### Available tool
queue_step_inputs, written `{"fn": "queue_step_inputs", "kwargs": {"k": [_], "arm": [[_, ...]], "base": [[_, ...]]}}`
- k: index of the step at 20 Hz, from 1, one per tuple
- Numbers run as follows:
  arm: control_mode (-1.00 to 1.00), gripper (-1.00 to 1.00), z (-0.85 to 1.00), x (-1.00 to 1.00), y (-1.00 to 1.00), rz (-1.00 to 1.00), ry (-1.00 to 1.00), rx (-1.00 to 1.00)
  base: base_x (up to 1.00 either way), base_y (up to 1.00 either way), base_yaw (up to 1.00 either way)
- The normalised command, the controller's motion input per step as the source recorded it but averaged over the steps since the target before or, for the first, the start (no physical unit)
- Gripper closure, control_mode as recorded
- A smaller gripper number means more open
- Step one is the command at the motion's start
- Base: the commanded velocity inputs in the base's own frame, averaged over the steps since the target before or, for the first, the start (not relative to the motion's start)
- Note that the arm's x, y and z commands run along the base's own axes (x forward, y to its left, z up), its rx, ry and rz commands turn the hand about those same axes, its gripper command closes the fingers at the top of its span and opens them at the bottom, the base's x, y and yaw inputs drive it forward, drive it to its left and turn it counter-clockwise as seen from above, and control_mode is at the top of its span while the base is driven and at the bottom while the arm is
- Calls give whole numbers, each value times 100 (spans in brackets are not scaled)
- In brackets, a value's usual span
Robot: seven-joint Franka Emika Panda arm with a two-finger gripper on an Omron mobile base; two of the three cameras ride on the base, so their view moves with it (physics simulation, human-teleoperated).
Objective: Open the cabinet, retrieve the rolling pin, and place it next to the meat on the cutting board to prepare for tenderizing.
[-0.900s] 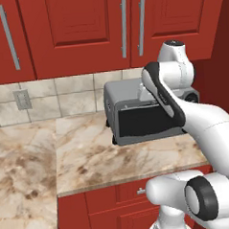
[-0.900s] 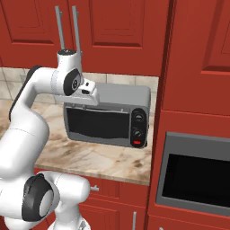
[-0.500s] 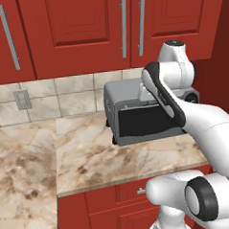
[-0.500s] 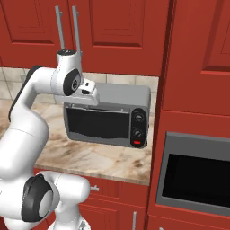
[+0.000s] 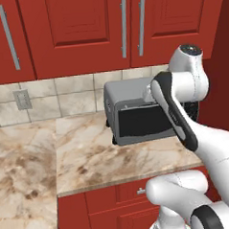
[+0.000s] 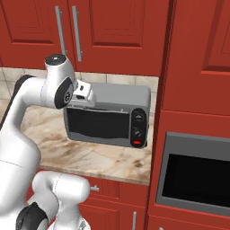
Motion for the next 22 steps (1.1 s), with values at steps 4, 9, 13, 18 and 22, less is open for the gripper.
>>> {"fn": "queue_step_inputs", "kwargs": {"k": [4,9,13,18,22], "arm": [[-100,-100,17,-55,0,0,-41,1],[-100,-100,32,-49,1,0,-48,0],[-100,-100,40,-50,0,0,-52,0],[-100,-100,52,-34,0,0,-48,0],[-100,-100,70,-23,0,0,-44,0]], "base": [[0,0,0],[0,0,0],[0,0,0],[0,0,0],[0,0,0]]}}
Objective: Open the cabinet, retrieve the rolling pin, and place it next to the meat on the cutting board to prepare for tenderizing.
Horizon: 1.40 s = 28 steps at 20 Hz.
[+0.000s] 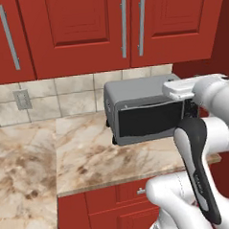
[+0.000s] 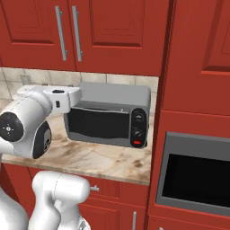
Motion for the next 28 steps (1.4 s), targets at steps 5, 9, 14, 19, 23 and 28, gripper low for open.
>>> {"fn": "queue_step_inputs", "kwargs": {"k": [5,9,14,19,23,28], "arm": [[-100,-100,68,-10,8,-1,-38,0],[-100,-100,39,0,7,0,-20,0],[-100,-100,16,26,3,0,0,1],[-100,-100,4,44,1,0,9,3],[-100,-100,0,46,0,0,9,2],[-100,-100,0,41,8,0,2,0]], "base": [[0,0,0],[0,0,0],[0,0,0],[0,0,0],[0,0,0],[0,0,0]]}}
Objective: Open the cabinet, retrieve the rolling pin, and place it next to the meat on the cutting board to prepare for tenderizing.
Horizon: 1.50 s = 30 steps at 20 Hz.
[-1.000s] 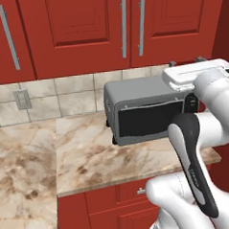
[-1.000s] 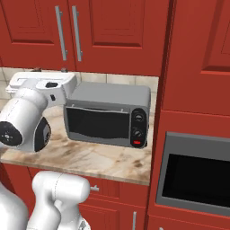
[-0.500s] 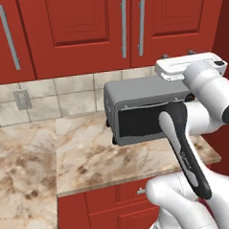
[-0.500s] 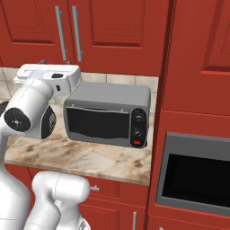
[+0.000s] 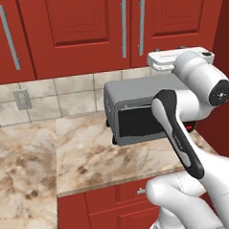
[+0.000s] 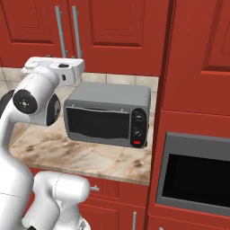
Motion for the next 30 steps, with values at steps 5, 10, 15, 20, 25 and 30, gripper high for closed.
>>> {"fn": "queue_step_inputs", "kwargs": {"k": [5,10,15,20,25,30], "arm": [[-100,-100,0,31,8,0,0,0],[-100,-100,0,37,4,-1,0,0],[-100,-100,0,38,0,-1,0,0],[-100,-100,0,35,0,0,0,0],[-100,-100,0,31,0,0,0,0],[-100,-100,0,25,2,0,0,0]], "base": [[0,0,0],[0,0,0],[0,0,0],[0,0,0],[0,0,0],[0,0,0]]}}
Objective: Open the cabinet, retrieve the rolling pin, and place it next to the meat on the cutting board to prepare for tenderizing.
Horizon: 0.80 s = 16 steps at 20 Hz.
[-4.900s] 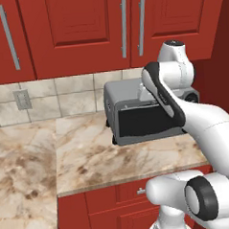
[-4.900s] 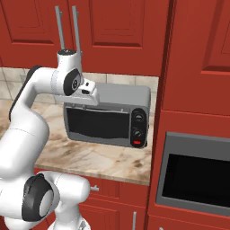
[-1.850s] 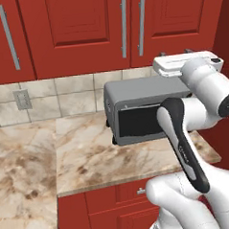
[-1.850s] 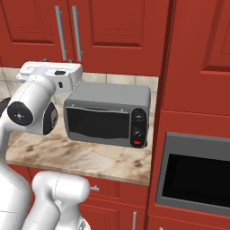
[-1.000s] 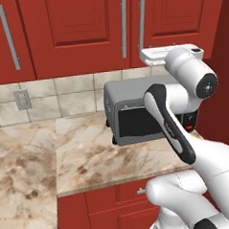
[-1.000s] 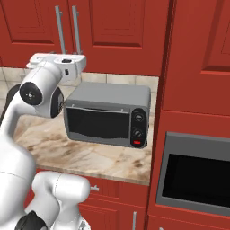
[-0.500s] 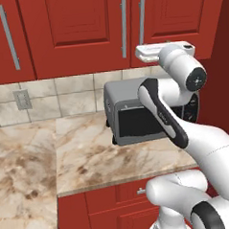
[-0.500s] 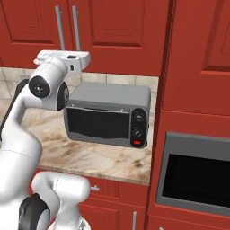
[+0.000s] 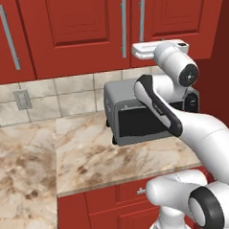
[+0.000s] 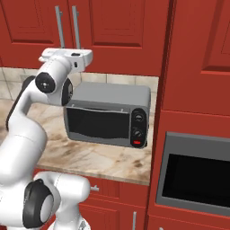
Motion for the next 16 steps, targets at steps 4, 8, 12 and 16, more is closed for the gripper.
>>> {"fn": "queue_step_inputs", "kwargs": {"k": [4,8,12,16], "arm": [[-100,-100,0,25,3,0,0,0],[-100,-100,0,27,7,0,0,0],[-100,-100,0,29,8,0,0,0],[-100,-100,0,35,7,0,0,0]], "base": [[0,0,0],[0,0,0],[0,0,0],[0,0,0]]}}
